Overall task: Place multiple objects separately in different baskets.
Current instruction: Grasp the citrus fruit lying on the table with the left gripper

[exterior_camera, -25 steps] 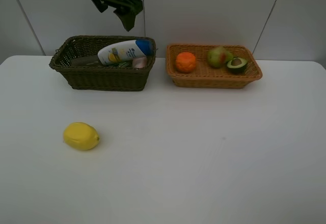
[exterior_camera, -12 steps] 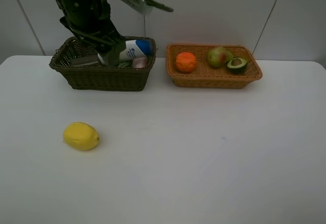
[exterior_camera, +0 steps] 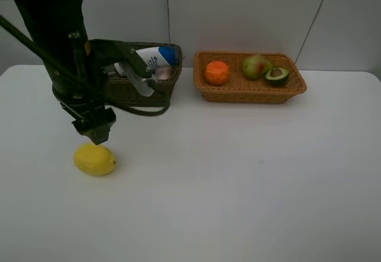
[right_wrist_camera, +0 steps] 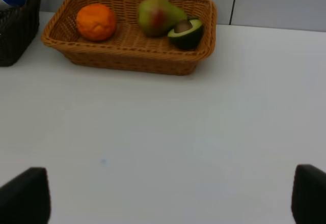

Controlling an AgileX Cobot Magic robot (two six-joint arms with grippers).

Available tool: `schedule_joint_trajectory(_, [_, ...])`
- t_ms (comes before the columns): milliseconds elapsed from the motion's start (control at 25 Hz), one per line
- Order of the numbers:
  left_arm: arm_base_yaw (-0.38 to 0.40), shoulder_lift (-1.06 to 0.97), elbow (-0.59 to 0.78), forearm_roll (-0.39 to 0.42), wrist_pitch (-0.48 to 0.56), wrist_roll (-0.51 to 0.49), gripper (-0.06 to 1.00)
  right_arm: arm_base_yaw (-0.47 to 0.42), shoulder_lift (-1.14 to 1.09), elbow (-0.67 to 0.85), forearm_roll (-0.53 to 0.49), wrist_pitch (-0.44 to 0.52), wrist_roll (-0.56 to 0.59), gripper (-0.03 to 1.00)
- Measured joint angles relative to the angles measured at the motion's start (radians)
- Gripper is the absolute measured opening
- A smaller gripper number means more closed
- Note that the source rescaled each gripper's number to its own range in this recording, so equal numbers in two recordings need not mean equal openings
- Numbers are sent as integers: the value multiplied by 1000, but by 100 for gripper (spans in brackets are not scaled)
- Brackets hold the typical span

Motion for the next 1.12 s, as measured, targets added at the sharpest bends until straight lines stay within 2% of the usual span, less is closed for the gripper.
schedule_joint_trajectory(280, [0, 0, 135, -19, -41, 158, 100, 0, 0, 0, 0, 0, 0, 100])
schedule_joint_trajectory(680, [0, 0, 216, 24, -223, 246, 100, 0, 0, 0, 0, 0, 0, 100])
schedule_joint_trajectory(1120, [0, 0, 219, 76, -324, 313, 100, 0, 0, 0, 0, 0, 0, 100])
